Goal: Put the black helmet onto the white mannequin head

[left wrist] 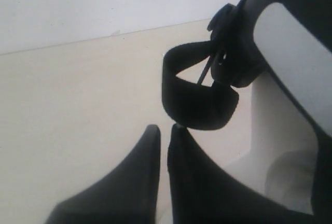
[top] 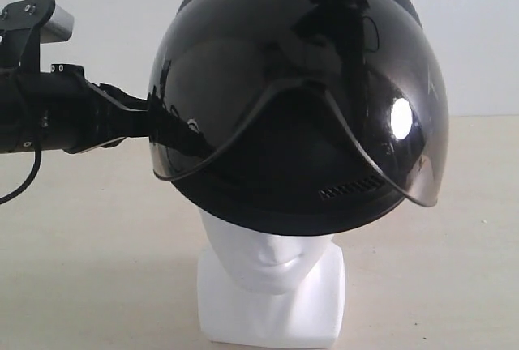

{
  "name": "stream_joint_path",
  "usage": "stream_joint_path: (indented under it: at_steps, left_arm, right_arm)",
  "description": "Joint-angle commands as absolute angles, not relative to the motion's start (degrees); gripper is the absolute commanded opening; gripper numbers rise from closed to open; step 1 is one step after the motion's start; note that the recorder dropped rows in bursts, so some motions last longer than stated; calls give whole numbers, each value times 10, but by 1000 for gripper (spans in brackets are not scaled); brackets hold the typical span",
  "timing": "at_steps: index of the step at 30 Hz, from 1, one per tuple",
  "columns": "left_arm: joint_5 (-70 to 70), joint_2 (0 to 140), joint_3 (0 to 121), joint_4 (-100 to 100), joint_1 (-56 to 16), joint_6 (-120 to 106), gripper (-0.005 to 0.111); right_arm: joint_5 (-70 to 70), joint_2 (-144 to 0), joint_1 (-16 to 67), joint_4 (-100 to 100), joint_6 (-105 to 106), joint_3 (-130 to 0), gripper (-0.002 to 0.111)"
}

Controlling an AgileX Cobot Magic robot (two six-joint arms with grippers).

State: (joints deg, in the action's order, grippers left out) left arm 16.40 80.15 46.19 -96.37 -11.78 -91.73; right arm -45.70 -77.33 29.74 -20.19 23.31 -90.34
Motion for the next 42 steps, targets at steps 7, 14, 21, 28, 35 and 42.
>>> stream_joint_path:
  at_steps: [7,14,21,28,35,42]
  left_arm:
    - [41,787,416,-992,-125,-893,4]
    - [-18,740,359,-990,-125,-895,4]
    - [111,699,359,-989,-125,-895,4]
    - [160,659,367,-989,-125,-918,4]
    - [162,609,369,-967,-125,-918,4]
    - [15,529,395,-965,-125,-918,4]
  right_arm:
    - [-485,-772,298,-202,222,-906,0]
    - [-491,-772,339,-187,212,-906,0]
    - [-499,-772,385,-67,100,-906,0]
    - [-524,-772,385,-52,89,-906,0]
    - [-523,-772,385,-52,89,-906,0]
    - [-524,-772,385,-48,89,-906,0]
